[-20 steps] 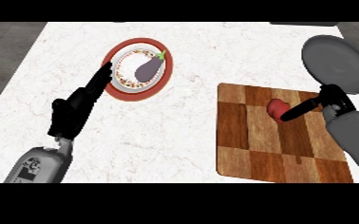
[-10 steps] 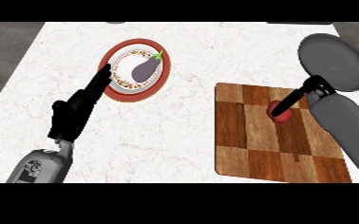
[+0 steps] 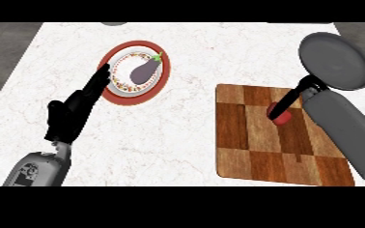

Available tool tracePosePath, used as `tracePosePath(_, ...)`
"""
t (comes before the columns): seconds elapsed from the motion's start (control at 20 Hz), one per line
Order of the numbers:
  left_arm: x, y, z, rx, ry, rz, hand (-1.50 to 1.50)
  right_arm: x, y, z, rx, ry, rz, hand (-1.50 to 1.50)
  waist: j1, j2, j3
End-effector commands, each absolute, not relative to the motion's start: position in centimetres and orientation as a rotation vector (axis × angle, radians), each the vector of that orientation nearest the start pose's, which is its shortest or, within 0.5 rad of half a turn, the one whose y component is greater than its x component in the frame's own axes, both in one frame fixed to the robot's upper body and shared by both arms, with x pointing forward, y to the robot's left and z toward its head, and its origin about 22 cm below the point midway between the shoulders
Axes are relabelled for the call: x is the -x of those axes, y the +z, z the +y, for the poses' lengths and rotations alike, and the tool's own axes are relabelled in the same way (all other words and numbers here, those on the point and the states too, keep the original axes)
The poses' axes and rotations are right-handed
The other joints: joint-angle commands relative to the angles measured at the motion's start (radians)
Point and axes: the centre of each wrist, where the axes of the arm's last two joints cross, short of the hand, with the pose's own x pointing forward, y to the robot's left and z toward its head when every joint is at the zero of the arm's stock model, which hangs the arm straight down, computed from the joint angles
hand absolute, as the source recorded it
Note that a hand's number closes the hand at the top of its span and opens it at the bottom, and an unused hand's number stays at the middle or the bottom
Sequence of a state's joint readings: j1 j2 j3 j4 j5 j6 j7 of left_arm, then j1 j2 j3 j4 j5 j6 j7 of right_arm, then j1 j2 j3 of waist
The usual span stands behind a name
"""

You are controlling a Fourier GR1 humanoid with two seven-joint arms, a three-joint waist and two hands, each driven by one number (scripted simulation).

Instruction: Pick the bell pepper from the cutting board and place it in the pan

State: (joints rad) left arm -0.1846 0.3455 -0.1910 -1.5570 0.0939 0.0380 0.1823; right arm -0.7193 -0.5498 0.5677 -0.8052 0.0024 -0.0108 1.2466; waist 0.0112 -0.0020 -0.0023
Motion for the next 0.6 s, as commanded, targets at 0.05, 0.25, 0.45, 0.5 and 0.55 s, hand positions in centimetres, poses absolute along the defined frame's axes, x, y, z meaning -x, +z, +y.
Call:
tracePosePath(0.05, -27.4, 5.2, 26.1, -0.104, -0.343, -1.498, 0.0, -37.8, 2.6, -25.1, 0.894, 0.393, 0.068, -1.5, -0.014, -0.005, 0.0)
tracePosePath(0.25, -27.8, 5.6, 25.1, -0.111, -0.36, -1.508, 0.0, -39.0, 3.6, -24.2, 0.891, 0.4, 0.057, -1.5, -0.009, -0.002, 0.001)
tracePosePath(0.45, -26.7, 3.9, 25.0, -0.085, -0.339, -1.492, 0.0, -38.0, 1.4, -25.7, 0.832, 0.376, 0.035, -1.5, -0.008, 0.0, 0.001)
tracePosePath(0.5, -28.2, 4.2, 24.9, -0.099, -0.344, -1.48, 0.0, -38.0, 1.7, -24.6, 0.842, 0.484, 0.038, 1.5, -0.016, 0.001, 0.001)
tracePosePath(0.55, -27.6, 5.9, 24.2, -0.096, -0.348, -1.495, 0.0, -38.5, 2.5, -25.6, 0.827, 0.48, 0.016, 1.5, -0.007, 0.0, 0.002)
